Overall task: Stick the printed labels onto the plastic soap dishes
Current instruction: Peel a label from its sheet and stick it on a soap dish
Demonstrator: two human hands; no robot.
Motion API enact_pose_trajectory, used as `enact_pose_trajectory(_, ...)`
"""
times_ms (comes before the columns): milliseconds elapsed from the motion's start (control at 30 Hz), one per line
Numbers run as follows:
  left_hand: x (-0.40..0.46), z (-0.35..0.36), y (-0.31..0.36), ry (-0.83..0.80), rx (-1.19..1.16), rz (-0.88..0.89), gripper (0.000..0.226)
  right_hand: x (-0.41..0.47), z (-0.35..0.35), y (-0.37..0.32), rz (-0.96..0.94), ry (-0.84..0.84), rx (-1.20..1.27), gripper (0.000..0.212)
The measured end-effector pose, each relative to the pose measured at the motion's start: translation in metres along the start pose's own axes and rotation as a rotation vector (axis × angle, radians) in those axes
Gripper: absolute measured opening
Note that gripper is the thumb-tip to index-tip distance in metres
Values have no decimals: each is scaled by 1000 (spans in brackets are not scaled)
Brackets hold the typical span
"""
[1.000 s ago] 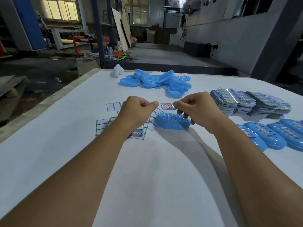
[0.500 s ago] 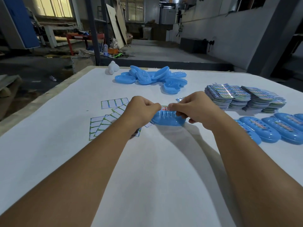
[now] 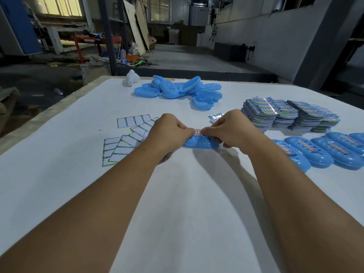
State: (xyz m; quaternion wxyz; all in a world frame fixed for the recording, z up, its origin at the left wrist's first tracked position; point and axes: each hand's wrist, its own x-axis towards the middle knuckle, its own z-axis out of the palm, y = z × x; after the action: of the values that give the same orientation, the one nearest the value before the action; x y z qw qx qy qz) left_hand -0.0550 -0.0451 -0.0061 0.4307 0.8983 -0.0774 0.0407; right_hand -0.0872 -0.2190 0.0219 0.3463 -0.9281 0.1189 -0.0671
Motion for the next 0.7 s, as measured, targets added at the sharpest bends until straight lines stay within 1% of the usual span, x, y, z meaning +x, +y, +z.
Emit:
enact_pose_trajectory(200, -2, 0, 4, 6, 60, 16, 23, 2, 1, 0, 14, -6, -24, 37)
enact_pose_trajectory(333, -3, 2, 6, 43, 125, 28, 23, 2, 2, 0, 21, 9, -30, 36)
enact_pose_trajectory(433, -2, 4, 10, 92, 254, 39, 24, 2, 5, -2, 20, 29, -53, 38)
enact_pose_trajectory(500, 0, 5, 15, 127, 388, 47, 30, 2, 7, -3, 6, 56, -95, 38)
enact_pose_trajectory(600, 1, 9, 22, 163, 587, 92, 36, 1, 12, -5, -33, 120, -213, 38)
enact_pose_trajectory(700, 0, 10, 24, 181, 673, 127, 37, 2, 13, -7, -68, 160, -320, 40)
